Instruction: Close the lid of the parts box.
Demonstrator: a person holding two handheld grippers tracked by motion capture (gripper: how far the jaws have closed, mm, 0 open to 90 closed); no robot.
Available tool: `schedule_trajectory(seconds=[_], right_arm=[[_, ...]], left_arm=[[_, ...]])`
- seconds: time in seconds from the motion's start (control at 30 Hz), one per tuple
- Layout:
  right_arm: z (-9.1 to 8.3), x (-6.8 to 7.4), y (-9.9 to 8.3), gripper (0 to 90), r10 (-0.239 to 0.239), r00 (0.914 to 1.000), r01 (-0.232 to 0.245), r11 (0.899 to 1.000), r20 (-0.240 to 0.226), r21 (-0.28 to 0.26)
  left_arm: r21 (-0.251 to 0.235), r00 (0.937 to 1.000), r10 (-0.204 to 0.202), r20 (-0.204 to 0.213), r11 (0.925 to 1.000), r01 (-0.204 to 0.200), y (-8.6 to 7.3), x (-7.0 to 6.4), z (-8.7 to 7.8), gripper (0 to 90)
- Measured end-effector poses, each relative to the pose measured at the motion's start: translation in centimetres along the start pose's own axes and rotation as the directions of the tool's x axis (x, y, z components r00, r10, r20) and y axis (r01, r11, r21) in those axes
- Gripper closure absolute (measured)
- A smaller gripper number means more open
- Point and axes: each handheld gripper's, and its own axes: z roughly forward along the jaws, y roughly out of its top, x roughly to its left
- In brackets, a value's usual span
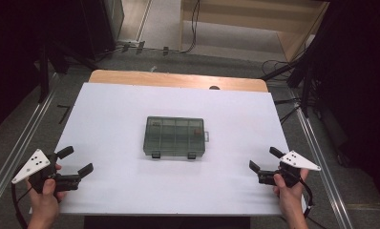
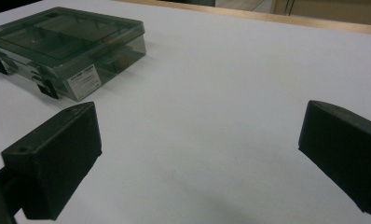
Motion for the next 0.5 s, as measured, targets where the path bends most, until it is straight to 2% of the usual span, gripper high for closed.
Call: schedule_trajectory(seconds=[0.1,0.23,0.5], right_arm=[[-0.3,-0.2,-0.4,0.0,0.01,1.0,-0.01,1.0,0.0,0.001],[-0.8,-0.4,-1.1,0.0,-0.003,1.0,0.003,1.0,0.004,0.015],[-1.4,-1.2,-1.4,0.0,0.04,0.9992,-0.04,0.999,0.006,-0.011]], left_arm=[[-0.01,1.0,-0.002,-0.01,1.0,0.001,0.0,0.2,-0.2,0.0],[-0.007,0.9999,-0.002,-0.015,1.0,0.002,-0.1,0.5,-0.3,0.0],[-0.019,0.9989,-0.034,-0.032,0.9993,0.033,-0.5,1.1,-0.3,0.0]])
